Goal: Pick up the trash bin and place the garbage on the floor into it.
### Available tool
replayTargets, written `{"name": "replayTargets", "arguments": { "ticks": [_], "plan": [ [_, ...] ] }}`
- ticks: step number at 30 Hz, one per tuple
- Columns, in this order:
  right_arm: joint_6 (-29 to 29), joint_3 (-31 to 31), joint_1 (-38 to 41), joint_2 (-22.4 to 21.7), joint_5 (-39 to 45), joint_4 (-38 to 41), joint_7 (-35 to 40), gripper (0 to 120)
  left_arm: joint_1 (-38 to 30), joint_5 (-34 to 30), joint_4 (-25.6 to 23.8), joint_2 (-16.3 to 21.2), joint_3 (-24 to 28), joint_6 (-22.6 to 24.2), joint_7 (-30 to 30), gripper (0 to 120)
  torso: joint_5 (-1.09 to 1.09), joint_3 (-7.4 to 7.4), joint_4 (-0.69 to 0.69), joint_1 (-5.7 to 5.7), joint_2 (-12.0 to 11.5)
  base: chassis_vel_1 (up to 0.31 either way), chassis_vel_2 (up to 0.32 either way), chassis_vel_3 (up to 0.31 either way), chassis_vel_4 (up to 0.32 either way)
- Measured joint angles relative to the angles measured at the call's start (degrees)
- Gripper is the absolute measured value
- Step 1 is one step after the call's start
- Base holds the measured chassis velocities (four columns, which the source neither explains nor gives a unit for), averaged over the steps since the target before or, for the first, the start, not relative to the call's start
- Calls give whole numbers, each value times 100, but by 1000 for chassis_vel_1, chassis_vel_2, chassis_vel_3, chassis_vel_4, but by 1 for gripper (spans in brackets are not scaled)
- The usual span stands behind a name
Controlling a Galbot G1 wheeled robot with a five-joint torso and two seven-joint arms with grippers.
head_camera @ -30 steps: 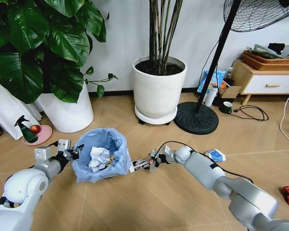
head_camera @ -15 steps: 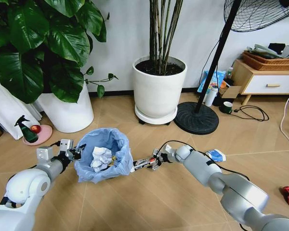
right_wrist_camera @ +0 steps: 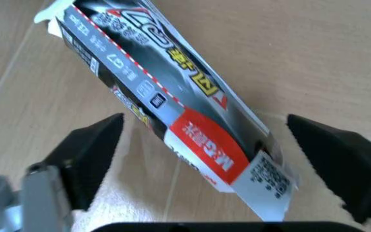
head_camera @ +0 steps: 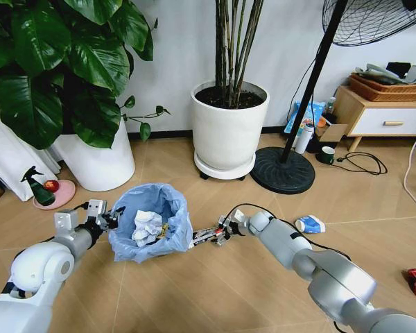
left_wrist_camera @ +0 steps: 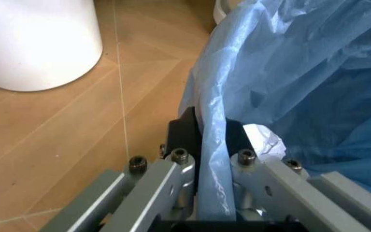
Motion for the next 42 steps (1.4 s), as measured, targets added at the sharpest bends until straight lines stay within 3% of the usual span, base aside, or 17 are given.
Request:
{"name": "replayTargets", "arguments": {
  "ticks": [21, 32, 42],
  "plan": [
    [-83, 284, -131, 93, -177, 51, 47, 16, 26, 17, -61, -28, -4, -14, -6, 1, 0, 0, 0, 0, 0, 0, 0, 0, 0],
    [-156, 506, -286, 53, -167, 227, 138, 0, 16, 13, -51, -25, -3, -20, 6, 1, 0, 0, 0, 0, 0, 0, 0, 0, 0],
    [-786, 804, -808, -374, 317, 1529, 389, 0, 4, 9, -12, -44, 23, -24, 18, 1, 2, 0, 0, 0, 0, 0, 0, 0, 0]
  ]
}}
